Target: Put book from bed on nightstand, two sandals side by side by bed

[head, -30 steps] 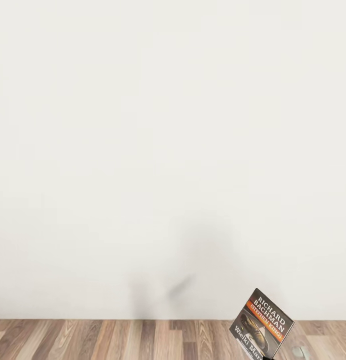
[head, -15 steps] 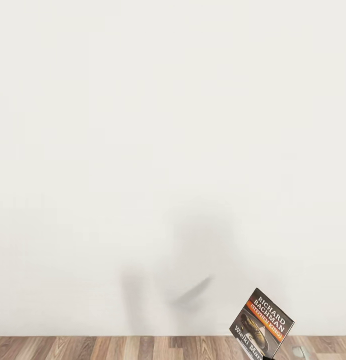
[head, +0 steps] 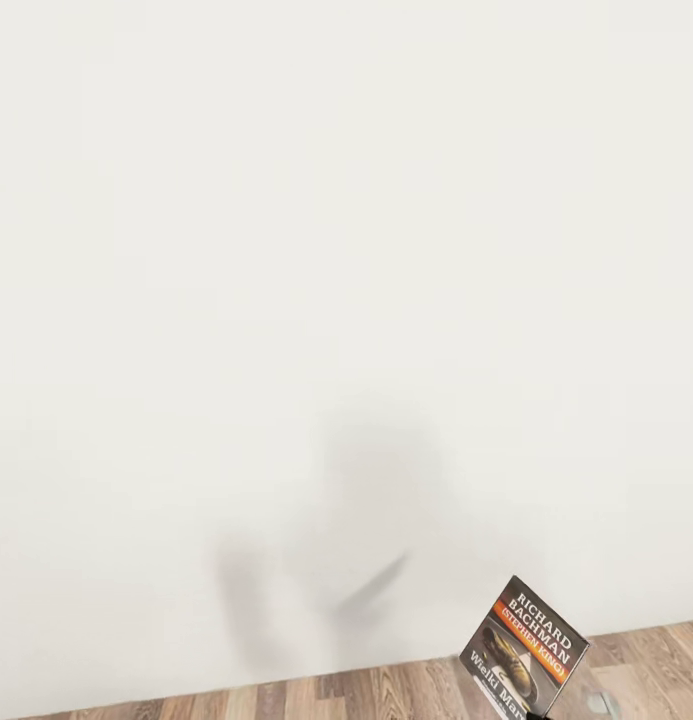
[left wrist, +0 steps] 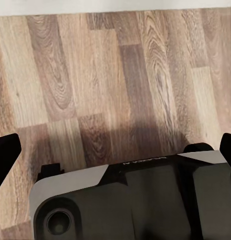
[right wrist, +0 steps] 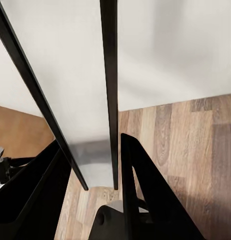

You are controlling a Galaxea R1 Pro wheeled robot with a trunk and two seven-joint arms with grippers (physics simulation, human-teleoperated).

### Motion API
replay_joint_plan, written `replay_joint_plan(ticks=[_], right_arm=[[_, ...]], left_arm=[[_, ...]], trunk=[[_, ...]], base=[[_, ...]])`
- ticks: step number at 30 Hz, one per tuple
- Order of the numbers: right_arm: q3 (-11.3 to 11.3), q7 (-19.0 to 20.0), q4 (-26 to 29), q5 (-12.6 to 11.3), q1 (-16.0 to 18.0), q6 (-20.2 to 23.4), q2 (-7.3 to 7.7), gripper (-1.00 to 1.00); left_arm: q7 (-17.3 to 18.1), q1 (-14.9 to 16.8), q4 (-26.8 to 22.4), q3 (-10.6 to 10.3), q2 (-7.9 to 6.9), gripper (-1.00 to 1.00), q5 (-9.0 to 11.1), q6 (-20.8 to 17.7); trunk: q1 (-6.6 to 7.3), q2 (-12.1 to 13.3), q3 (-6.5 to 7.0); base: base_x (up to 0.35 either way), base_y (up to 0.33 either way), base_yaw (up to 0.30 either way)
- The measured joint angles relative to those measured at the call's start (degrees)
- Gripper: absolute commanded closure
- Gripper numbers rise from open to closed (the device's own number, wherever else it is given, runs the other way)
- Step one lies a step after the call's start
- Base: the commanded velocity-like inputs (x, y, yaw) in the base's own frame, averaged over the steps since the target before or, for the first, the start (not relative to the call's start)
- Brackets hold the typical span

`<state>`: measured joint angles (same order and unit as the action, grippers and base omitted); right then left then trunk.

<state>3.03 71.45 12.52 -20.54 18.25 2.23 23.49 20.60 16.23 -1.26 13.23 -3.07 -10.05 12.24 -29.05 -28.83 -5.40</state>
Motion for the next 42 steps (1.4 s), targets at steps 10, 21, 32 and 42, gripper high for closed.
replay_joint_plan(ticks=[10, 21, 32, 42], right_arm=[[0.0, 0.0, 0.0, 0.0, 0.0, 0.0, 0.00, 1.00], [0.1, 0.0, 0.0, 0.0, 0.0, 0.0, 0.00, 1.00], [0.0, 0.0, 0.0, 0.0, 0.0, 0.0, 0.00, 1.00], [0.0, 0.0, 0.0, 0.0, 0.0, 0.0, 0.00, 1.00]], left_arm=[[0.0, 0.0, 0.0, 0.0, 0.00, -1.00, 0.0, 0.0], [0.0, 0.0, 0.0, 0.0, 0.01, -1.00, 0.0, 0.0], [0.0, 0.0, 0.0, 0.0, 0.01, -1.00, 0.0, 0.0], [0.0, 0.0, 0.0, 0.0, 0.01, -1.00, 0.0, 0.0]], trunk=[[0.00, 0.0, 0.00], [0.00, 0.0, 0.00], [0.00, 0.0, 0.00], [0.00, 0.0, 0.00]], base=[[0.016, 0.000, -0.262], [0.161, 0.000, -0.256], [0.007, 0.000, -0.253], [0.000, 0.000, -0.251]])
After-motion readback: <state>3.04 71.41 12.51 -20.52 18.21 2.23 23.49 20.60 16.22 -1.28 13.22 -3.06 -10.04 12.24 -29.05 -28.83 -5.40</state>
